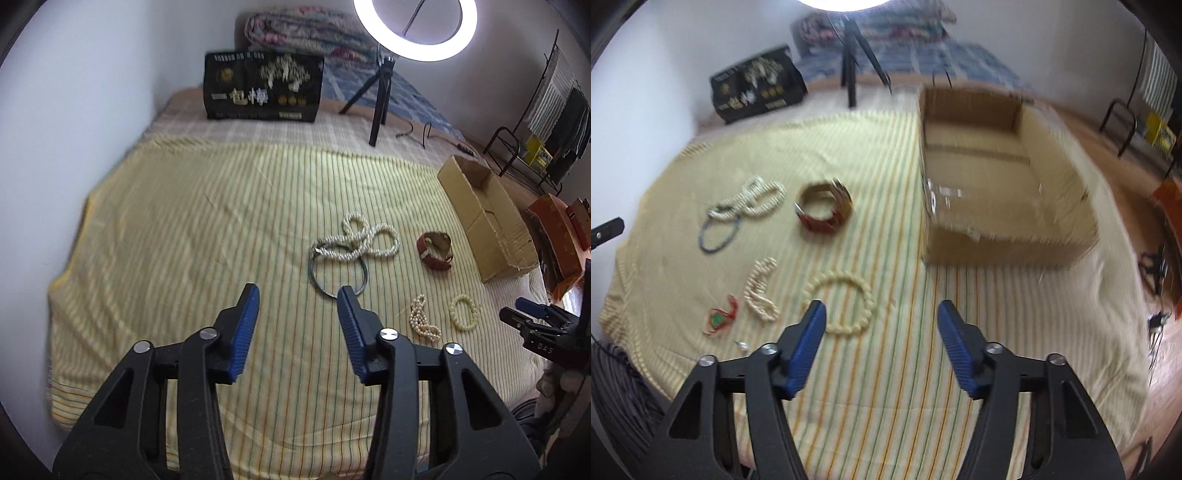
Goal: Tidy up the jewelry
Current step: 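Grasp the dark blue bangle with the left tool while the right tool approaches the cream bead bracelet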
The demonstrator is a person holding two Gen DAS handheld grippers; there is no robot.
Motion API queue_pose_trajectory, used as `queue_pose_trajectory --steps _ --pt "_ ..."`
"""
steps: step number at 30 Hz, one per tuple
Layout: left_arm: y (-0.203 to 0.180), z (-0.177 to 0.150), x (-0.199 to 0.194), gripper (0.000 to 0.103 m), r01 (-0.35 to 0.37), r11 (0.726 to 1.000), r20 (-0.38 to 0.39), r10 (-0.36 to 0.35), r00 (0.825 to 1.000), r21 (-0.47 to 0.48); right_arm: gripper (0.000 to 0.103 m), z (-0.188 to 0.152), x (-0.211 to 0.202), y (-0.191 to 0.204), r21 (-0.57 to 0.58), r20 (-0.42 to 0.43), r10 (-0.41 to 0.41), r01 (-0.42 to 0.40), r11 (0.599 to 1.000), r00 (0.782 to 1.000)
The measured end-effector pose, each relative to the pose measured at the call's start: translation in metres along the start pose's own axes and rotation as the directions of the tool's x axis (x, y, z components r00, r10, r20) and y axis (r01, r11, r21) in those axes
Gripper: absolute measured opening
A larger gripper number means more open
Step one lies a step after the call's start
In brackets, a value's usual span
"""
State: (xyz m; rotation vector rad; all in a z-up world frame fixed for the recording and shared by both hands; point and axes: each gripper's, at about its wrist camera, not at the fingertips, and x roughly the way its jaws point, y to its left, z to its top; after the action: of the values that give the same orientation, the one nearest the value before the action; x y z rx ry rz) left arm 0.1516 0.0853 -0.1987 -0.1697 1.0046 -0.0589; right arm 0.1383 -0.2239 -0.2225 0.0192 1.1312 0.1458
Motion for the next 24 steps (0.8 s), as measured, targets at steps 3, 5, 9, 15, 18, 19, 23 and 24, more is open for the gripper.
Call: queue_pose_trajectory --steps 3,5,9,15,18,19,23,24 --pt "0.003 0.001 0.024 0.043 0.042 0.999 -0.069 -0.044 0.997 -0.028 0.045 -0.001 0.015 -0.006 0.027 -0.047 0.015 -0.014 1.0 0.999" --pt "0.005 0.004 0.041 0.036 0.066 0.996 -0.116 -0.072 0.991 -0.058 0.042 -0.002 0.023 -0.008 0.039 -0.07 0.024 -0.021 0.999 0.997" --pt "0.009 0.012 0.076 0.036 0.084 0.988 -0.182 -0.106 0.978 -0.126 0.042 -0.002 0.036 -0.01 0.045 -0.1 0.021 -0.016 0.999 0.995" --pt "0.014 0.019 0.116 0.035 0.083 0.978 -0.252 -0.131 0.959 -0.191 0.042 0.002 0.045 -0.012 0.054 -0.111 0.024 -0.018 0.998 0.994" --pt "0.014 0.021 0.126 0.034 0.07 0.98 -0.267 -0.118 0.956 -0.185 0.042 0.004 0.047 -0.014 0.052 -0.112 0.023 -0.017 0.999 0.993" --pt "0.014 0.021 0.127 0.033 0.063 0.982 -0.265 -0.109 0.958 -0.176 0.042 0.004 0.047 -0.014 0.053 -0.111 0.023 -0.017 0.998 0.994" --pt "0.011 0.021 0.134 0.026 0.038 0.988 -0.261 -0.077 0.962 -0.15 0.042 0.006 0.05 -0.017 0.063 -0.116 0.031 -0.024 0.998 0.993" --pt "0.011 0.022 0.134 0.024 0.031 0.988 -0.257 -0.069 0.964 -0.15 0.042 0.006 0.05 -0.017 0.063 -0.118 0.031 -0.024 0.998 0.993"
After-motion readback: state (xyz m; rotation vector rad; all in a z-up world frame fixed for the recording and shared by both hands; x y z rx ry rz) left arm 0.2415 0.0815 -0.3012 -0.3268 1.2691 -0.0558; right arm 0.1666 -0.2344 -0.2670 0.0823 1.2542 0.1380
